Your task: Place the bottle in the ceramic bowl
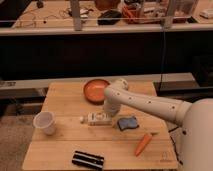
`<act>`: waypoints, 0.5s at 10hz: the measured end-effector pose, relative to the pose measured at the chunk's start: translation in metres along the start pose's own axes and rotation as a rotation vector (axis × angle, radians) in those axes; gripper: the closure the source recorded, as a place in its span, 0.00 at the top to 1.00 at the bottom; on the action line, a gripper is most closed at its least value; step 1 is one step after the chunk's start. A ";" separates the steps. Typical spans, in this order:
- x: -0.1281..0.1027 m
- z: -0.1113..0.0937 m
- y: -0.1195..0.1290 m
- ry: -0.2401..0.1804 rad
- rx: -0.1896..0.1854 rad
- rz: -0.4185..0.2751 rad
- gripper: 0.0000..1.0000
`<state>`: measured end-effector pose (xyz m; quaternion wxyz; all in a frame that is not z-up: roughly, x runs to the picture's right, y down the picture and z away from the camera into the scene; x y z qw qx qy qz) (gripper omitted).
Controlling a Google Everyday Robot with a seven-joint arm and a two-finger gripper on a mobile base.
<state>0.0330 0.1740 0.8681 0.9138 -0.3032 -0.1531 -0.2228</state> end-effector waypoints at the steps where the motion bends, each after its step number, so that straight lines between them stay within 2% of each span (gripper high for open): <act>1: -0.001 0.002 0.000 -0.002 0.001 -0.001 0.63; 2: 0.001 0.003 0.002 -0.004 0.000 0.005 0.56; 5: 0.013 0.002 0.007 -0.010 0.005 0.012 0.26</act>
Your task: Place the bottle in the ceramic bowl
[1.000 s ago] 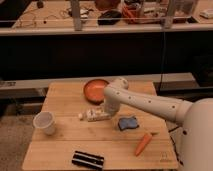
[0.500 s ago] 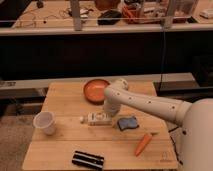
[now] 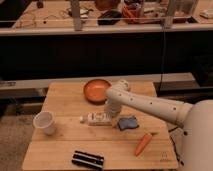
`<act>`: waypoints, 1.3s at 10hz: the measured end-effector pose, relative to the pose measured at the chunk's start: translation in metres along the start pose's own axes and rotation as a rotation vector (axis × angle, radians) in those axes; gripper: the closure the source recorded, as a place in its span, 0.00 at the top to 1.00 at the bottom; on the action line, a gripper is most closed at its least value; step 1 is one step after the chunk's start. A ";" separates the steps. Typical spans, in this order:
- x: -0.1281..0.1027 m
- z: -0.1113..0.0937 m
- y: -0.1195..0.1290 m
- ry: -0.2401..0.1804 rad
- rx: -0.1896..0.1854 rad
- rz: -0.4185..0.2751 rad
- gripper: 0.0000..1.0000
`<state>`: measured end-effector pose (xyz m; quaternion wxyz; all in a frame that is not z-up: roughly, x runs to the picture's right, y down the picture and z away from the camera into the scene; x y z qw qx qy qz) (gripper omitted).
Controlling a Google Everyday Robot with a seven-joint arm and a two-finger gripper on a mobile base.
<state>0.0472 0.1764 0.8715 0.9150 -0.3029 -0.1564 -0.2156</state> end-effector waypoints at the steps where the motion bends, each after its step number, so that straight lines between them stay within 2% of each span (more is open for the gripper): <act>1: 0.002 -0.001 -0.001 -0.002 0.001 0.000 0.15; 3: 0.001 0.003 0.000 -0.002 -0.001 -0.001 0.01; 4: 0.003 0.004 -0.001 -0.008 0.004 0.011 0.00; 6: 0.016 -0.009 -0.007 -0.012 0.021 0.020 0.00; 9: 0.027 -0.013 -0.002 -0.014 0.017 0.035 0.00; 13: 0.041 -0.022 -0.009 0.002 0.038 0.070 0.00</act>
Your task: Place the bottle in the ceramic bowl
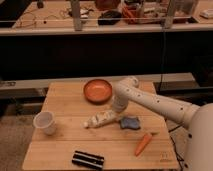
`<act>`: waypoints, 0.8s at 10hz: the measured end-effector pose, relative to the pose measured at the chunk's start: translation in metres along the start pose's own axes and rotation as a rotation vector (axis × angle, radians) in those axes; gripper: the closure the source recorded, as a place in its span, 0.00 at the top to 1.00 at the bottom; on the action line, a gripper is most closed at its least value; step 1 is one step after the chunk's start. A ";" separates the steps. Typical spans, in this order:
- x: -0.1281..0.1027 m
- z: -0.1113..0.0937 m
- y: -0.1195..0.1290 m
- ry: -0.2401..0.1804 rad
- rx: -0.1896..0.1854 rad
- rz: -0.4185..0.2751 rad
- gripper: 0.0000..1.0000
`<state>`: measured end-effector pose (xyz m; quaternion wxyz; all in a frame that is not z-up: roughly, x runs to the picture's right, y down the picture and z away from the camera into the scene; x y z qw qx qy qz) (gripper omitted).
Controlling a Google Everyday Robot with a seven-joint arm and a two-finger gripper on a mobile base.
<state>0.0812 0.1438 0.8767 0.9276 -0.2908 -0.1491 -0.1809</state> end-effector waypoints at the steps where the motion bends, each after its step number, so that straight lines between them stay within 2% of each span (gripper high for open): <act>1: 0.003 -0.004 -0.001 0.000 0.005 0.008 0.00; 4: 0.012 -0.013 -0.002 0.008 0.006 0.017 0.00; 8: 0.014 -0.022 -0.016 0.014 0.019 0.021 0.00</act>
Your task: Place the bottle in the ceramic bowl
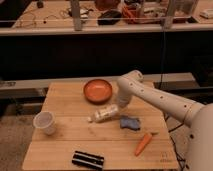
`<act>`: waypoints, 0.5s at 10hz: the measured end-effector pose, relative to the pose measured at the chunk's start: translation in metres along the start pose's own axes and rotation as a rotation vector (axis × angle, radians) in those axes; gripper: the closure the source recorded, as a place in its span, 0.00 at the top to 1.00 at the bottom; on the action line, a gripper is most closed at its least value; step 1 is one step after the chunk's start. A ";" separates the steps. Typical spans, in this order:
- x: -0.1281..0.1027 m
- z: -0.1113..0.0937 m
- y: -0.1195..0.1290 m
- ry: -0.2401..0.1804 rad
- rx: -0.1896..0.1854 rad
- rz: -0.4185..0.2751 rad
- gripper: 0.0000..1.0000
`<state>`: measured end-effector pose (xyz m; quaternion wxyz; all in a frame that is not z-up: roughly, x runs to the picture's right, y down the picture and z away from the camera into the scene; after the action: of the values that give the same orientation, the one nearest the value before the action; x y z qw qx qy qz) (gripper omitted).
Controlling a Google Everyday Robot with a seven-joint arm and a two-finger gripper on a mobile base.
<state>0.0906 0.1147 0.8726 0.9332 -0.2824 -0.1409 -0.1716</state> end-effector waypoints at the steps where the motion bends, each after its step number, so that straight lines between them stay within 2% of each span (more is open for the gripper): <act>1: -0.001 -0.002 -0.003 -0.002 0.002 0.001 0.00; 5: 0.004 -0.006 -0.010 -0.003 0.011 0.010 0.00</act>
<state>0.0910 0.1023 0.8735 0.9354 -0.2783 -0.1416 -0.1658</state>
